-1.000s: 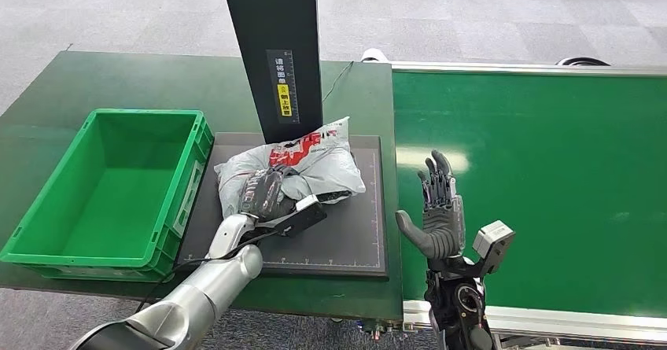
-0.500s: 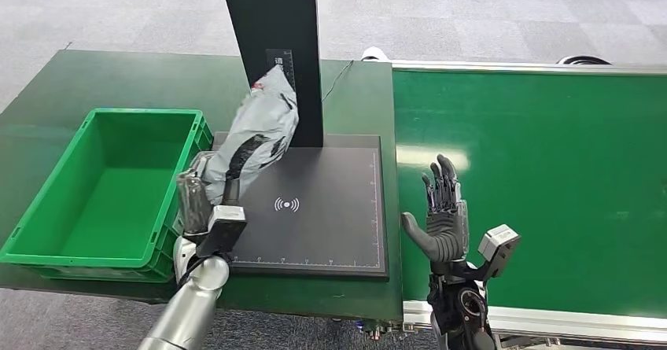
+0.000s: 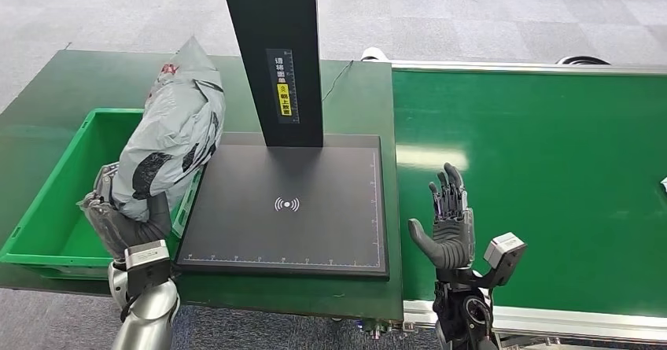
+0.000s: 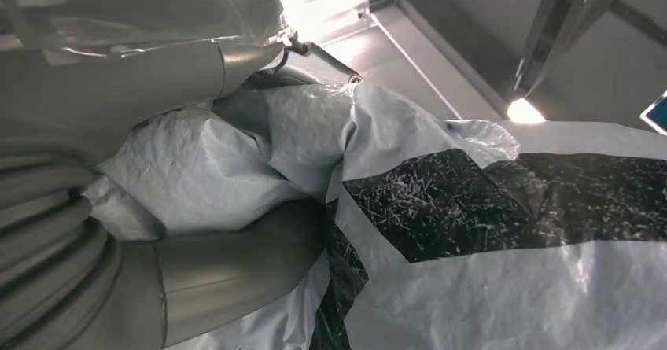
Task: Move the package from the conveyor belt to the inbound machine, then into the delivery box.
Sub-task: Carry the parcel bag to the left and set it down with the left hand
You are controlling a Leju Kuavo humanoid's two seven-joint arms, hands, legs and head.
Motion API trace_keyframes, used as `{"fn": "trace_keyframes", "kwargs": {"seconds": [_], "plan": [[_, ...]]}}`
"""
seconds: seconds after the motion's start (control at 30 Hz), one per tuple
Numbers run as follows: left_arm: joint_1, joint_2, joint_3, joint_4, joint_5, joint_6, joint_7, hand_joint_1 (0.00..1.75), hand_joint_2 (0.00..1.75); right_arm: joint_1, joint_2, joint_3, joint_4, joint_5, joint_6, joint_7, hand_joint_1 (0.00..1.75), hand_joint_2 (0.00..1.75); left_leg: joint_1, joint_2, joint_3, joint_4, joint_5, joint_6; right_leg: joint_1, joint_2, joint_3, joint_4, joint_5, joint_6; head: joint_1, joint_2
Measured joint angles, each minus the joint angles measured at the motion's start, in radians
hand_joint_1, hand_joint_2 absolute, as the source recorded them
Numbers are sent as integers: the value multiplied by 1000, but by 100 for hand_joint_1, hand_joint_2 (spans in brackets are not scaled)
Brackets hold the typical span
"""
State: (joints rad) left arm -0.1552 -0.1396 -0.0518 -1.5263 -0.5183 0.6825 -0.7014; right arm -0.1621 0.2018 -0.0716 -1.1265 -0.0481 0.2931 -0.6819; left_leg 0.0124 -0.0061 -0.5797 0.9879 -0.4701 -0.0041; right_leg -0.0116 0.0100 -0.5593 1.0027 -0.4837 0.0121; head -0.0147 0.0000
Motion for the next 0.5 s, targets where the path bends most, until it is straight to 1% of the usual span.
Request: {"fn": "trace_keyframes", "kwargs": {"seconds": [0.1, 0.23, 0.4, 0.5], "plan": [[17, 8, 41, -48, 53, 0, 0, 174, 175, 6, -1, -3, 0, 0, 4, -5, 0, 175, 0, 0, 0, 0, 0, 0, 0, 0, 0, 0, 0, 0, 0, 0], [21, 42, 118, -100, 141, -1, 2, 173, 175, 12, -6, -9, 0, 0, 12, -14, 0, 175, 1, 0, 0, 0, 0, 0, 1, 0, -1, 0, 0, 0, 0, 0], [-33, 88, 217, -96, 130, -8, 32, 173, 175, 12, -10, -13, 0, 0, 22, -15, 0, 175, 1, 0, 0, 0, 0, 0, 1, 0, 0, 0, 0, 0, 0, 0], [-53, 102, 247, -86, 126, -10, 33, 172, 175, 12, -11, -15, 0, 0, 22, -15, 0, 175, 1, 0, 0, 0, 0, 0, 1, 0, 0, 0, 0, 0, 0, 0]]}}
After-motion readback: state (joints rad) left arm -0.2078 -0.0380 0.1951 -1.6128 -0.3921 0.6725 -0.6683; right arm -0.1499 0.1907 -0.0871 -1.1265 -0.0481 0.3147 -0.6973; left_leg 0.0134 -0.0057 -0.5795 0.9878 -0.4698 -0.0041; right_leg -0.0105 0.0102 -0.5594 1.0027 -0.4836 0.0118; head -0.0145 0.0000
